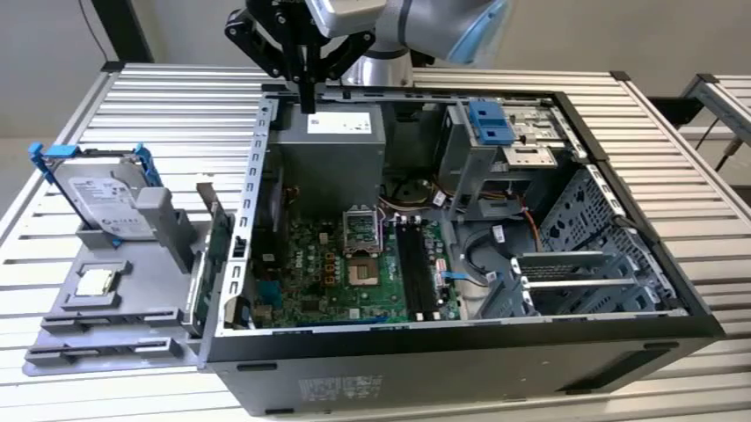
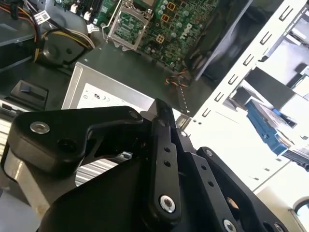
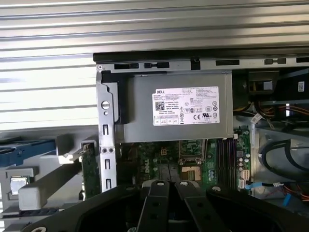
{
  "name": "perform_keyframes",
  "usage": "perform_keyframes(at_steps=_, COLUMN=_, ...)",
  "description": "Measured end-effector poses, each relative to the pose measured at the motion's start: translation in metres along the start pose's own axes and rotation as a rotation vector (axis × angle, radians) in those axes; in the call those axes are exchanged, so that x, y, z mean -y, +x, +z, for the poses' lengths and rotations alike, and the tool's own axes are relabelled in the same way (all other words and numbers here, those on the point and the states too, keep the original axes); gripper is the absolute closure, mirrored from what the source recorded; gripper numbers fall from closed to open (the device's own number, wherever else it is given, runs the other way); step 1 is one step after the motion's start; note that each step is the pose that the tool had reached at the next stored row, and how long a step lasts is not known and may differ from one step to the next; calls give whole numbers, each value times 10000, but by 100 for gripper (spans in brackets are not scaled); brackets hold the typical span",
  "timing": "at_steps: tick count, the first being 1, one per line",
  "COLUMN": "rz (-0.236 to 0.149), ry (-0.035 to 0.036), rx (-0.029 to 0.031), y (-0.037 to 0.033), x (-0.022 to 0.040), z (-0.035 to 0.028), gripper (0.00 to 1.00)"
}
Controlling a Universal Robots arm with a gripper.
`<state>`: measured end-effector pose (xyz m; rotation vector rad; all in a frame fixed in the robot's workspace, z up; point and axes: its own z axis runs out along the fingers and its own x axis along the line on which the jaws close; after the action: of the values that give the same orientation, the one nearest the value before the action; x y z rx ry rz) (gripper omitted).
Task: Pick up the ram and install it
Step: 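Reach for the ram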
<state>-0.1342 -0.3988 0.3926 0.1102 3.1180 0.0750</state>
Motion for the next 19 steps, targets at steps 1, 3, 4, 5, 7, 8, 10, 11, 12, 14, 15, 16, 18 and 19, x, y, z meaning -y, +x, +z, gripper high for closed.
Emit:
perform_keyframes(at_steps=1, rz=0, ry=0, rx=0, y=21, x=1, z=0, gripper=100)
perform_keyframes(at_steps=3, rz=-4, ry=-1, rx=1, y=51, x=4, z=0, gripper=100)
perform_keyframes(at_steps=4, rz=-5, ry=-1, rx=0, y=53, x=3, z=0, gripper=100)
perform_keyframes(at_steps=5, rz=-5, ry=0, rx=0, y=59, x=4, z=-1, gripper=100)
perform_keyframes(at_steps=7, rz=-13, ry=0, rx=-1, y=72, x=5, z=-2, gripper=100)
perform_keyframes(at_steps=8, rz=-27, ry=-1, rx=-1, y=76, x=4, z=-2, gripper=100)
perform_keyframes(at_steps=10, rz=-51, ry=-1, rx=-2, y=81, x=4, z=-1, gripper=100)
perform_keyframes(at_steps=11, rz=-61, ry=-2, rx=-2, y=84, x=5, z=-1, gripper=100)
perform_keyframes(at_steps=12, rz=-73, ry=-2, rx=-3, y=87, x=5, z=-2, gripper=100)
perform_keyframes(at_steps=14, rz=-96, ry=-2, rx=-5, y=93, x=5, z=-2, gripper=100)
perform_keyframes(at_steps=15, rz=-107, ry=-2, rx=-5, y=96, x=5, z=-2, gripper=100)
perform_keyframes(at_steps=16, rz=-119, ry=-2, rx=-6, y=99, x=6, z=-2, gripper=100)
perform_keyframes(at_steps=18, rz=-141, ry=-3, rx=-7, y=105, x=6, z=-2, gripper=100)
perform_keyframes(at_steps=19, rz=-153, ry=-4, rx=-7, y=108, x=6, z=-2, gripper=100)
